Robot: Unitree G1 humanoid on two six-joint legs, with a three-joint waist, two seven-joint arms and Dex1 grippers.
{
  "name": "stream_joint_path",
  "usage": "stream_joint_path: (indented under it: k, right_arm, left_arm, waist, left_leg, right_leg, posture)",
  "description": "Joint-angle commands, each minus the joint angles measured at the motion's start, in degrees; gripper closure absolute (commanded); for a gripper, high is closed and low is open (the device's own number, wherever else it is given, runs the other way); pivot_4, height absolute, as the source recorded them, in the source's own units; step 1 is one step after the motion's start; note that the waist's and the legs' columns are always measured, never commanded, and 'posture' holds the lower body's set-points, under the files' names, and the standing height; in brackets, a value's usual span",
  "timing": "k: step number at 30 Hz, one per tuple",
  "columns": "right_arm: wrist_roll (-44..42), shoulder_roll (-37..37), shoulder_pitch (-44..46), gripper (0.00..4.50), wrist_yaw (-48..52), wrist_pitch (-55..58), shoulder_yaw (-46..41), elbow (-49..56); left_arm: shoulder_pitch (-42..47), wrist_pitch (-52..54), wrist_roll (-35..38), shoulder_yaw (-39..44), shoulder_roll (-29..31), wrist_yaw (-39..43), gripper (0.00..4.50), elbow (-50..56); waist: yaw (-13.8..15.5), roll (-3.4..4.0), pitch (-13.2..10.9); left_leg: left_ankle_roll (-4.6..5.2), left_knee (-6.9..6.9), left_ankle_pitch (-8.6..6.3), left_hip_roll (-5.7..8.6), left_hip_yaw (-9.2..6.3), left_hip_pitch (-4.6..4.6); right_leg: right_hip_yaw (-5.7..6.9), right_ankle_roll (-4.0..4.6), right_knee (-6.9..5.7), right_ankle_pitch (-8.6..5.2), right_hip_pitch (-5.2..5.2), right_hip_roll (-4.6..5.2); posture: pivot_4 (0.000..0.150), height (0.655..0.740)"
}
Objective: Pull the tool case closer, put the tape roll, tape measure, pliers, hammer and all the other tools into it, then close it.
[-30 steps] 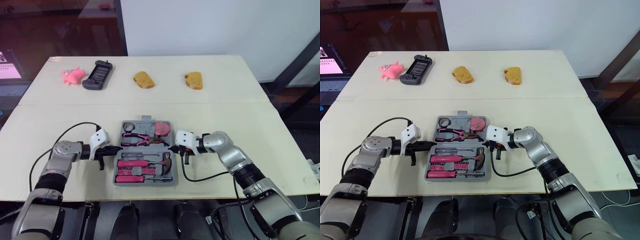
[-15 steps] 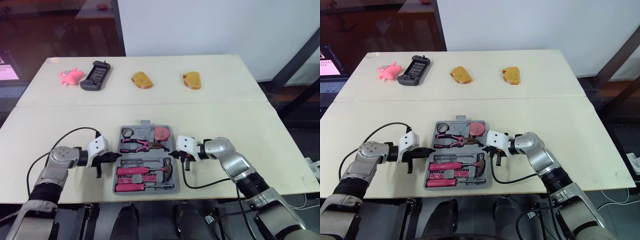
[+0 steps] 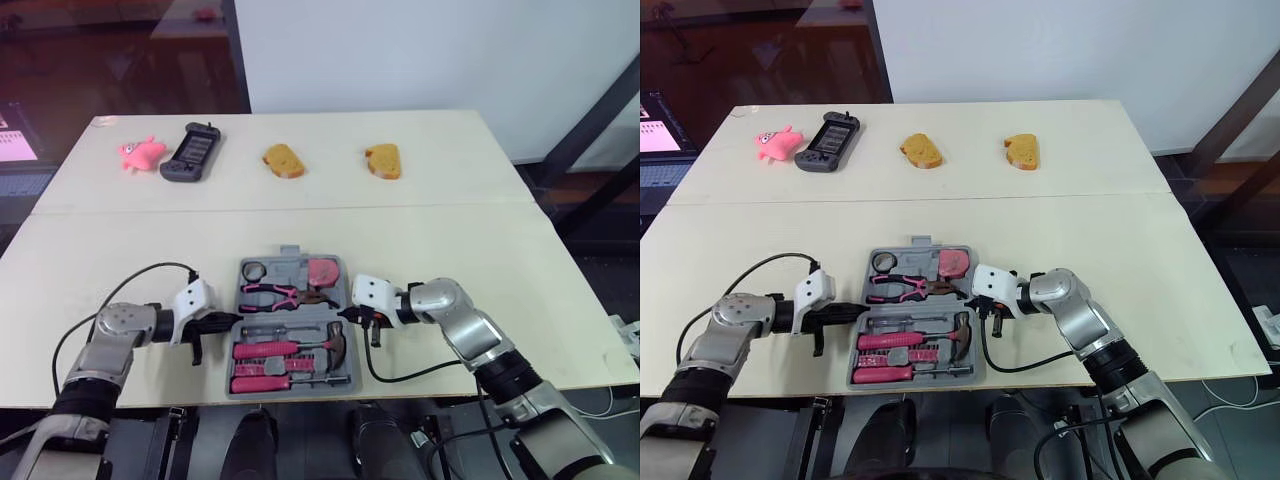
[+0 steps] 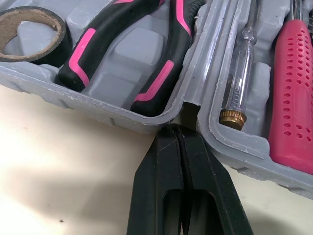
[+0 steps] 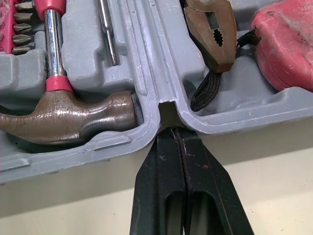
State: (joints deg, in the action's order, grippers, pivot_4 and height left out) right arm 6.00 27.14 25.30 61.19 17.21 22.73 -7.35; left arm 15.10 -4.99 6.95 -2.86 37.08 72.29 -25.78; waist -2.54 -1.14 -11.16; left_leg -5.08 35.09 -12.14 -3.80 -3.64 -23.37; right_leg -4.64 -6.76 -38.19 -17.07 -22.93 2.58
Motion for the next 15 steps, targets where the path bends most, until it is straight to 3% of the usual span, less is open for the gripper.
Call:
stream_joint_path:
  k: [1, 5, 12, 15]
  right_arm:
    - [-0.9, -1.01, -0.93, 4.5, 0.87, -0.11, 1.95, 2.38]
    - [-0.14, -0.2, -0.76, 4.5, -0.11, -0.48, 1.21, 1.57]
    - [-1.62, 8.27, -0.26, 4.5, 0.31, 2.08, -4.96, 4.22]
    - [-6.05, 9.11, 0.2, 3.7, 0.9, 6.04, -8.81, 5.46]
  left_arm:
    - [-1.57, 0.35, 0.1, -1.55, -0.5, 0.09, 4.47, 1.09]
    - [-1.09, -0.94, -0.54, -0.53, 0.31, -1.19, 4.47, -0.72]
    - [-4.32, -1.67, 3.45, 6.08, 4.59, -3.62, 4.47, 0.44]
    - [-8.15, 1.19, 8.32, 9.54, 5.51, -3.01, 4.5, 5.71]
  waist:
    - [-0.02, 0.0, 0.0]
    - [-0.01, 0.0, 0.0]
    - [-0.07, 0.0, 0.0]
    - [-0.05, 0.02, -0.02]
  left_leg:
    - [0.0, 0.0, 0.0, 0.0, 0.0, 0.01]
    - [0.0, 0.0, 0.0, 0.0, 0.0, 0.03]
    - [0.0, 0.01, 0.0, 0.0, 0.0, 0.03]
    - [0.0, -0.04, 0.0, -0.01, 0.01, 0.02]
  right_leg:
    - [0.0, 0.0, 0.0, 0.0, 0.0, 0.0]
    - [0.0, 0.0, 0.0, 0.0, 0.03, -0.01]
    - [0.0, 0.0, 0.01, 0.0, 0.02, 0.0]
    - [-0.01, 0.02, 0.01, -0.01, -0.03, 0.0]
  posture:
    - [0.15, 0.74]
    - [0.15, 0.74]
    - [0.15, 0.74]
    - [0.15, 0.74]
